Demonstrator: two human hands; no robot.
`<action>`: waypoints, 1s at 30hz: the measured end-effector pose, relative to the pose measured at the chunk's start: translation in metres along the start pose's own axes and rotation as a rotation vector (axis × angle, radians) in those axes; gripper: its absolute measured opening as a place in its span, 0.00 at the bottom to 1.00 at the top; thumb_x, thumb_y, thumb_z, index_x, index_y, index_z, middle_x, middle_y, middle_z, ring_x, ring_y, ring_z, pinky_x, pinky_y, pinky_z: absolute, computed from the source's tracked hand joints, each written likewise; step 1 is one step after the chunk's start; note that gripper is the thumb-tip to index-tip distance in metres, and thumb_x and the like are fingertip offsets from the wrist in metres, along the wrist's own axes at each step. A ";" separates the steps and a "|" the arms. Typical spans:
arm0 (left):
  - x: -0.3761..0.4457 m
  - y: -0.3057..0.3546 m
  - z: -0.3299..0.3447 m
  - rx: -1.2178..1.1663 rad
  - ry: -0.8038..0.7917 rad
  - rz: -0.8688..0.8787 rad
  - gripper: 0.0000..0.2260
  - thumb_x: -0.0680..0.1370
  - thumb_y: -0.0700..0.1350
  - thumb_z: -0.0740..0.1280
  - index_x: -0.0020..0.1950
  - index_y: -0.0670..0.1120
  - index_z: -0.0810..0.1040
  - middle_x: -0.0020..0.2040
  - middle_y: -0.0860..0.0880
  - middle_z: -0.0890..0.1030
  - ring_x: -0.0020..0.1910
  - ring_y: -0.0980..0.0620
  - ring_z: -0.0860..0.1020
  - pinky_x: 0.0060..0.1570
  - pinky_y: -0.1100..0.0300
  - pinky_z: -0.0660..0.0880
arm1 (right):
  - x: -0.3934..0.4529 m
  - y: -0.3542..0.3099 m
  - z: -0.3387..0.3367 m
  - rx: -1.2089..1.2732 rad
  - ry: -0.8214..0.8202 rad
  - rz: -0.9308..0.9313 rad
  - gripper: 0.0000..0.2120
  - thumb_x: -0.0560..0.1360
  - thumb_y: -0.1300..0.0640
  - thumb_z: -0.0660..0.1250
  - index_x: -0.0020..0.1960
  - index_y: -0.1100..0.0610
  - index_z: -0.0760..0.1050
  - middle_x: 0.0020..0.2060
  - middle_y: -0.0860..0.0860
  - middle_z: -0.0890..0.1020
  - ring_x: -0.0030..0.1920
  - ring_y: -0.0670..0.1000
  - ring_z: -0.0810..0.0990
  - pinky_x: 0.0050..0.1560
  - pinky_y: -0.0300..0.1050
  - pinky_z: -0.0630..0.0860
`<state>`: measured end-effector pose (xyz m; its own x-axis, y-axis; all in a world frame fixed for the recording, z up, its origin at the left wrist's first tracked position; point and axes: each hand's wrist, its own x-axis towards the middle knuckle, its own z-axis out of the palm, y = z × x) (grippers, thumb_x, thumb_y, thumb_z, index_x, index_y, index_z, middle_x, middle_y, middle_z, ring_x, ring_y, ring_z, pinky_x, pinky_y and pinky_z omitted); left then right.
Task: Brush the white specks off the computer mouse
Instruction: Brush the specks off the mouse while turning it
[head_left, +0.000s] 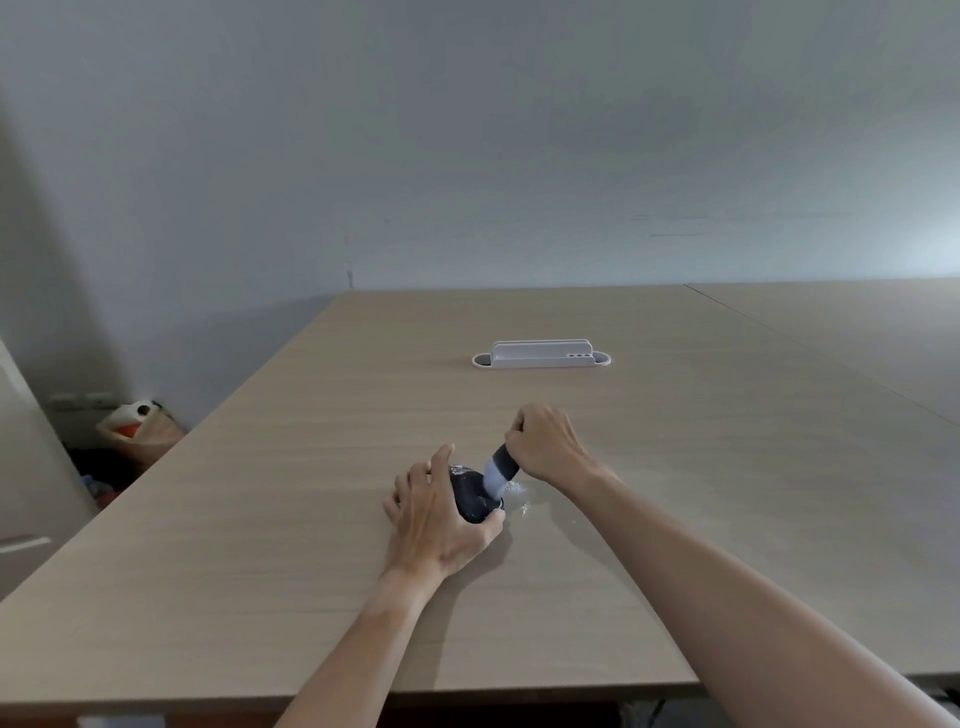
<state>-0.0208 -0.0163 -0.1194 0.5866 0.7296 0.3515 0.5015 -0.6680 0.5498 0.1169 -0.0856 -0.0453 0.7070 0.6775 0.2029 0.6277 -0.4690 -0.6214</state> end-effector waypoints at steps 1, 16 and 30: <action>0.000 0.000 0.000 -0.007 -0.006 0.004 0.43 0.61 0.66 0.68 0.72 0.56 0.57 0.63 0.53 0.70 0.64 0.48 0.65 0.62 0.52 0.59 | 0.001 0.002 -0.002 0.008 0.052 0.013 0.10 0.70 0.65 0.60 0.39 0.70 0.77 0.40 0.64 0.83 0.44 0.65 0.80 0.42 0.53 0.77; 0.001 -0.003 -0.004 -0.124 -0.059 0.007 0.47 0.60 0.64 0.70 0.74 0.55 0.53 0.61 0.56 0.71 0.65 0.50 0.64 0.65 0.52 0.56 | 0.005 -0.003 -0.004 0.016 0.008 0.053 0.12 0.71 0.66 0.61 0.28 0.65 0.68 0.32 0.64 0.76 0.36 0.61 0.71 0.35 0.46 0.66; 0.000 0.000 -0.003 -0.095 -0.013 -0.024 0.45 0.60 0.62 0.69 0.73 0.53 0.55 0.61 0.52 0.72 0.62 0.46 0.67 0.63 0.50 0.61 | 0.001 -0.014 -0.015 0.008 -0.016 0.105 0.15 0.71 0.66 0.60 0.27 0.60 0.62 0.26 0.54 0.67 0.36 0.59 0.68 0.27 0.45 0.60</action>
<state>-0.0232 -0.0158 -0.1169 0.5834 0.7430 0.3280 0.4532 -0.6330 0.6277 0.1134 -0.0869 -0.0253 0.7632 0.6341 0.1245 0.5482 -0.5334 -0.6442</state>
